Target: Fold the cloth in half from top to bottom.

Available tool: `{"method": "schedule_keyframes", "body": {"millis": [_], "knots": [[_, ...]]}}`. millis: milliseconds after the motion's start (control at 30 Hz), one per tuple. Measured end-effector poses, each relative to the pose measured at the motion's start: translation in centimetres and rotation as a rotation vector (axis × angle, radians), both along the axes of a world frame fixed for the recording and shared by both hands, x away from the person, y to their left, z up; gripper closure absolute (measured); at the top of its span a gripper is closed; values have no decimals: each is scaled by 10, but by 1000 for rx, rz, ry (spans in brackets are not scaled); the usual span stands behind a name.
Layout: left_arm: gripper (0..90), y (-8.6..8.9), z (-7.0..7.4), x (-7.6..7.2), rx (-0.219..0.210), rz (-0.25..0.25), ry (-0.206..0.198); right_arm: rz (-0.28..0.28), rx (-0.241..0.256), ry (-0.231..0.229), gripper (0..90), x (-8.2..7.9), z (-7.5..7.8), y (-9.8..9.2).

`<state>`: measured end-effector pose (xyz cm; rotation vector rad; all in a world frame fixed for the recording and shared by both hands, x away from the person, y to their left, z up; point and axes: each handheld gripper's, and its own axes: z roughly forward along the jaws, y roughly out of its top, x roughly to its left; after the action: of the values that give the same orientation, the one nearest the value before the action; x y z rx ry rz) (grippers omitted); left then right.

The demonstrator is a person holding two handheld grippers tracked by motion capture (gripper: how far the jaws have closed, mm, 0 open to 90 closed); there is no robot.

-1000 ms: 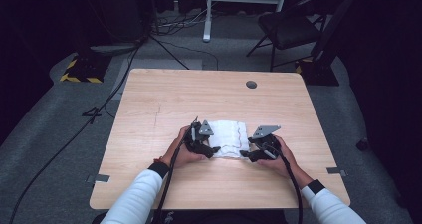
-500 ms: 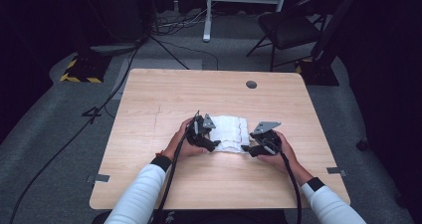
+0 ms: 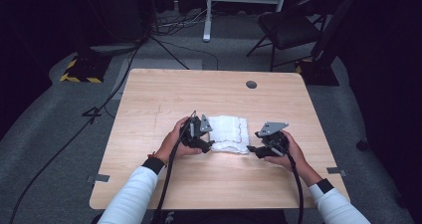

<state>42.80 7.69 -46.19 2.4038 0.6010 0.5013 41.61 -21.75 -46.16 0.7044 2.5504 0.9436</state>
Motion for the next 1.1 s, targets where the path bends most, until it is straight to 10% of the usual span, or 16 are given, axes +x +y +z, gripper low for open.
{"method": "schedule_keyframes", "body": {"millis": [1100], "knots": [[183,55,-9,-60,72,41,-9,-44,-75,-38,318,-30,3,-45]]}}
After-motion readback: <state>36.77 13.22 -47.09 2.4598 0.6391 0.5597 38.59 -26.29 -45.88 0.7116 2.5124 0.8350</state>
